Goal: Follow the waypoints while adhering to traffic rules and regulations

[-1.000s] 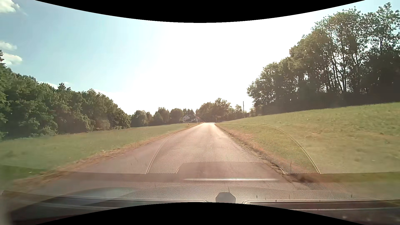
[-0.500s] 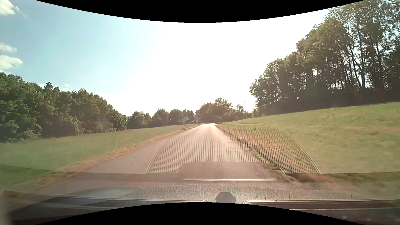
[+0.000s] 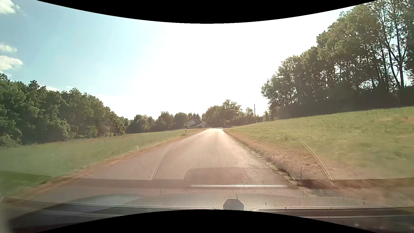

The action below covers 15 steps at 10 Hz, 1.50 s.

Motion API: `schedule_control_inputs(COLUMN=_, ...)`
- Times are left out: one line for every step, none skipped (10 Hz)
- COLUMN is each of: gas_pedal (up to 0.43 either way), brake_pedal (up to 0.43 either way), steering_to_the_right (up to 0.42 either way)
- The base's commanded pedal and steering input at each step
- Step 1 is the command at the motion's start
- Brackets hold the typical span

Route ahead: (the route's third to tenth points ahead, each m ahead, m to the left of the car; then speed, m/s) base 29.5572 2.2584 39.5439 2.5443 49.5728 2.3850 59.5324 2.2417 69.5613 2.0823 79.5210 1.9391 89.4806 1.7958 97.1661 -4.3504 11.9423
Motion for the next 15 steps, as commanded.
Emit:
schedule_control_inputs(gas_pedal=0.067, brake_pedal=0.006, steering_to_the_right=-0.001)
schedule_control_inputs(gas_pedal=0.067, brake_pedal=0.006, steering_to_the_right=-0.001)
schedule_control_inputs(gas_pedal=0.067, brake_pedal=0.006, steering_to_the_right=-0.003)
schedule_control_inputs(gas_pedal=0.067, brake_pedal=0.006, steering_to_the_right=-0.004)
schedule_control_inputs(gas_pedal=0.067, brake_pedal=0.006, steering_to_the_right=-0.004)
schedule_control_inputs(gas_pedal=0.067, brake_pedal=0.006, steering_to_the_right=-0.005)
schedule_control_inputs(gas_pedal=0.067, brake_pedal=0.006, steering_to_the_right=-0.005)
schedule_control_inputs(gas_pedal=0.067, brake_pedal=0.006, steering_to_the_right=-0.004)
schedule_control_inputs(gas_pedal=0.067, brake_pedal=0.006, steering_to_the_right=-0.005)
schedule_control_inputs(gas_pedal=0.067, brake_pedal=0.006, steering_to_the_right=-0.006)
schedule_control_inputs(gas_pedal=0.067, brake_pedal=0.006, steering_to_the_right=-0.007)
schedule_control_inputs(gas_pedal=0.067, brake_pedal=0.006, steering_to_the_right=-0.006)
schedule_control_inputs(gas_pedal=0.067, brake_pedal=0.006, steering_to_the_right=-0.006)
schedule_control_inputs(gas_pedal=0.067, brake_pedal=0.006, steering_to_the_right=-0.006)
schedule_control_inputs(gas_pedal=0.067, brake_pedal=0.006, steering_to_the_right=-0.004)
